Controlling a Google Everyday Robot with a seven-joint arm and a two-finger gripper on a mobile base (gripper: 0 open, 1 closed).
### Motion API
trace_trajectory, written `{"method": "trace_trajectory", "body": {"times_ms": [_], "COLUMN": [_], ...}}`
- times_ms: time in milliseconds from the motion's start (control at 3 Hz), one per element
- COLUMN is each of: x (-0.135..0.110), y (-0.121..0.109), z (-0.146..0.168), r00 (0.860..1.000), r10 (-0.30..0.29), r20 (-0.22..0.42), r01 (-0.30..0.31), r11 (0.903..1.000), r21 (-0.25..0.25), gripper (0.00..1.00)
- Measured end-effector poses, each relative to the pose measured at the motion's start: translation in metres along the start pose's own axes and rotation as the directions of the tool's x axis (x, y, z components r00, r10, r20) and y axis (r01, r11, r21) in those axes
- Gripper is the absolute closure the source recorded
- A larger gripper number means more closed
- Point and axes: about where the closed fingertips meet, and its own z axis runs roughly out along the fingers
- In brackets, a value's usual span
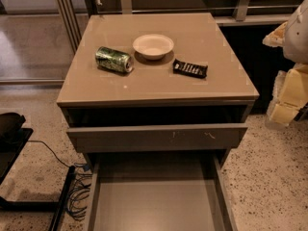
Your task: Place rxbar chocolate into middle drawer
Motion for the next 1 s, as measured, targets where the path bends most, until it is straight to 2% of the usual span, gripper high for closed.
{"method": "trace_trajectory", "body": {"times_ms": [333,667,1000], "x": [0.000,-0.008,-0.021], "y": [0.000,-0.003,-0.018], "z": [0.000,0.003,0.012], "r00": [1.000,0.998,0.990], "r10": [0.000,-0.033,-0.048], "r20": [0.000,0.057,0.130], "r01": [0.000,0.033,0.042], "r11": [1.0000,0.9994,0.9981], "r21": [0.000,0.013,0.046], "gripper": [0.00,0.00,0.00]}}
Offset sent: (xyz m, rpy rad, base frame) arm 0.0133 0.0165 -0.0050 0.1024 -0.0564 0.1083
